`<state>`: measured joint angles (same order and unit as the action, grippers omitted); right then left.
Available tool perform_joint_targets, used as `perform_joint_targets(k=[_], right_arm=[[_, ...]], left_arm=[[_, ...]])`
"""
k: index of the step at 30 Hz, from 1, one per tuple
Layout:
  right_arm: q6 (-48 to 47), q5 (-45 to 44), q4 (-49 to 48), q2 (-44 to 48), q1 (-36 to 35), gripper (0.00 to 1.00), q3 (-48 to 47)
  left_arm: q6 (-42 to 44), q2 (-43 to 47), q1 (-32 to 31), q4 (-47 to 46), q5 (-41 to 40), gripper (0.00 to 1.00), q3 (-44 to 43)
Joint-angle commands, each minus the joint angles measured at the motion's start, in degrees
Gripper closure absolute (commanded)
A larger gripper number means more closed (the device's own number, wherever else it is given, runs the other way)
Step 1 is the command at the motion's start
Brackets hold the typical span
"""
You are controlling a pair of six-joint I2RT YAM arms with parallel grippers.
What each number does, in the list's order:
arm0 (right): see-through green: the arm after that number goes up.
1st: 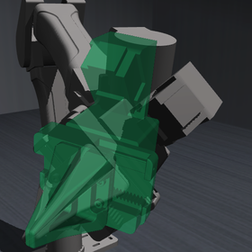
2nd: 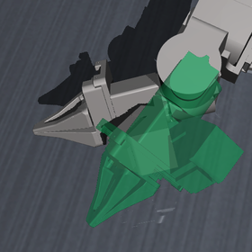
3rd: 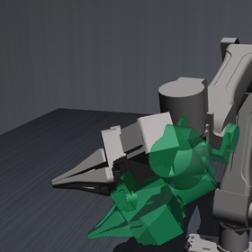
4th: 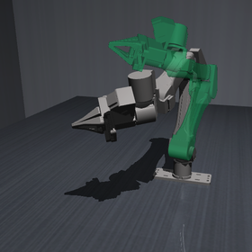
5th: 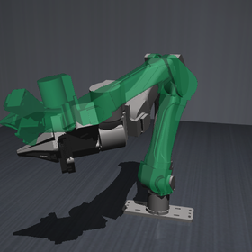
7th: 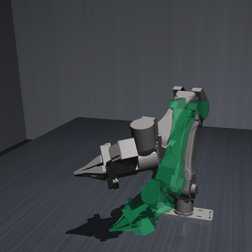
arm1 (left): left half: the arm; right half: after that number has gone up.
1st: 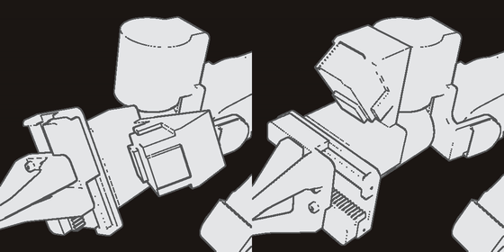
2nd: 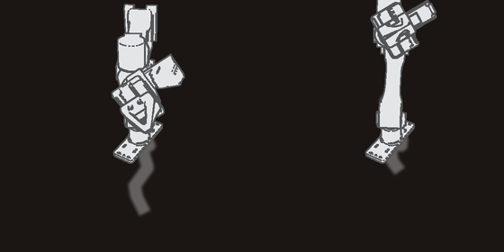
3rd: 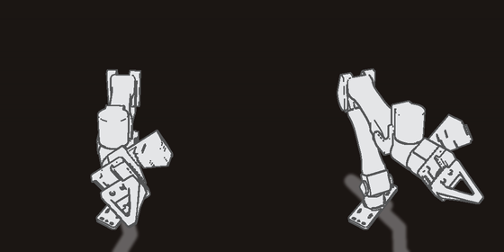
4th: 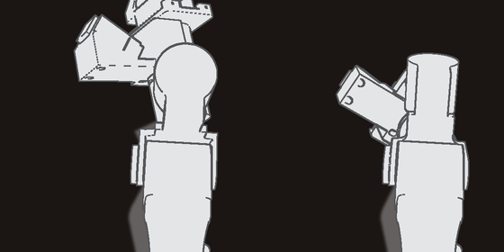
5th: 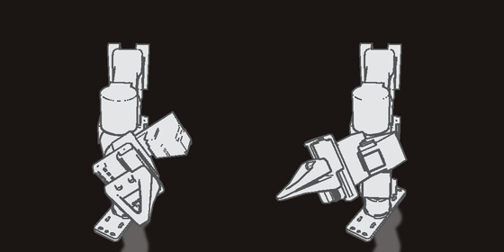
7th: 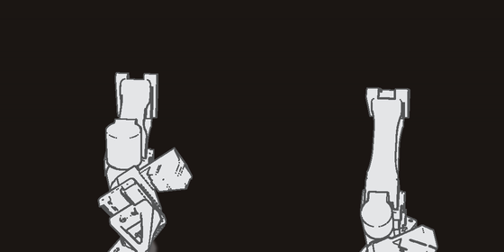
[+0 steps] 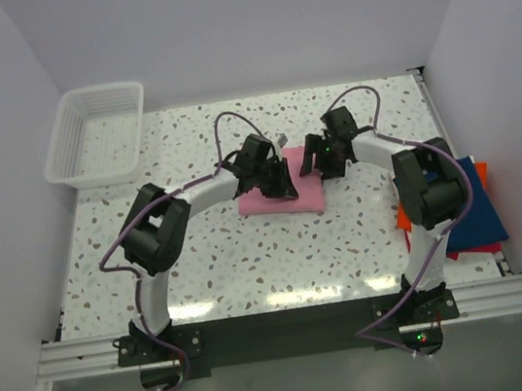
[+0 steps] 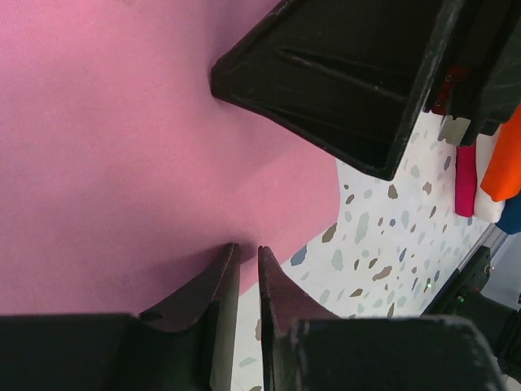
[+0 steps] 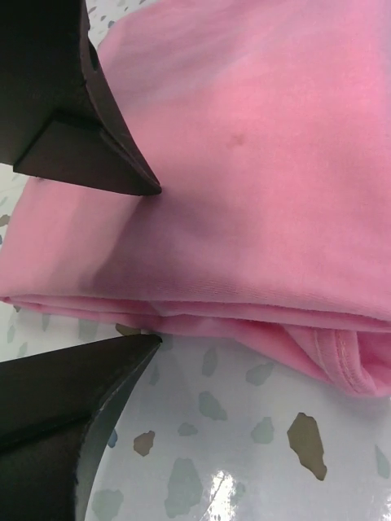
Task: Fold and stack the t-shirts
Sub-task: Neatly place the folded tshirt to the corner
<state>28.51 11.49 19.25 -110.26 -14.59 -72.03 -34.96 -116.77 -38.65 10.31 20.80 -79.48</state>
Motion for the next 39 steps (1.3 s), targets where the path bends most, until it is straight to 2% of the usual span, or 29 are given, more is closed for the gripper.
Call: perform_joint_targets(k=[1, 5, 7, 8, 10, 11, 13, 15, 19, 23, 28, 35, 39], right_arm=[[1.8, -1.2, -2.9, -0.4, -0.2, 0.28, 2.0], [3.4, -2.1, -3.2, 0.0, -1.1, 0.40, 2.6], [3.8, -4.0, -2.3, -0.3, -1.8, 0.49, 2.2], [3.9, -4.5, -1.9, -0.8, -2.5, 0.58, 1.9], [4.4, -5.1, -1.6, -1.4, -2.6, 0.67, 1.5], [4.4, -5.4, -1.4, -2.1, -2.9, 0.77, 1.5], [4.6, -7.2, -0.8, -2.7, -3.2, 0.86, 1.0], [4.8, -8.0, -0.4, -2.9, -3.1, 0.99, 0.5], [6.1, -12.4, 2.8, -0.7, -3.1, 1.00, 0.2], [9.0, -21.0, 6.8, 4.0, -3.1, 1.00, -0.7], [13.0, -30.1, 17.2, 5.3, -2.8, 1.00, -5.0], [19.6, -39.5, 31.8, 2.6, -1.3, 1.00, -14.8], [23.5, -43.2, 43.6, -1.1, 0.5, 1.00, -25.4]], left_arm=[[-0.2, -0.2, -0.1, -2.4, -0.3, 0.80, -0.6], [-0.3, -0.4, -0.1, -2.3, -0.1, 0.81, -1.1], [-0.4, -0.4, -0.1, -2.0, -0.2, 0.81, -1.6], [-0.4, -0.3, -0.1, -1.3, -0.3, 0.81, -2.6], [-0.2, 0.3, -0.1, 0.1, -0.5, 0.81, -3.7], [-0.1, 0.6, -0.1, 0.5, -0.7, 0.81, -4.9], [0.4, 1.9, 0.0, 2.3, -1.2, 0.81, -6.3], [0.9, 3.2, 0.1, 4.3, -1.4, 0.81, -8.6], [1.8, 6.1, 0.4, 7.3, -2.2, 0.81, -11.7], [2.5, 10.2, 0.9, 9.0, -2.9, 0.81, -12.1], [3.1, 14.3, 1.7, 10.9, -3.0, 0.81, -12.0], [3.8, 16.6, 1.8, 12.5, -2.6, 0.81, -12.5], [3.9, 17.4, 1.9, 13.4, -2.3, 0.81, -13.1]])
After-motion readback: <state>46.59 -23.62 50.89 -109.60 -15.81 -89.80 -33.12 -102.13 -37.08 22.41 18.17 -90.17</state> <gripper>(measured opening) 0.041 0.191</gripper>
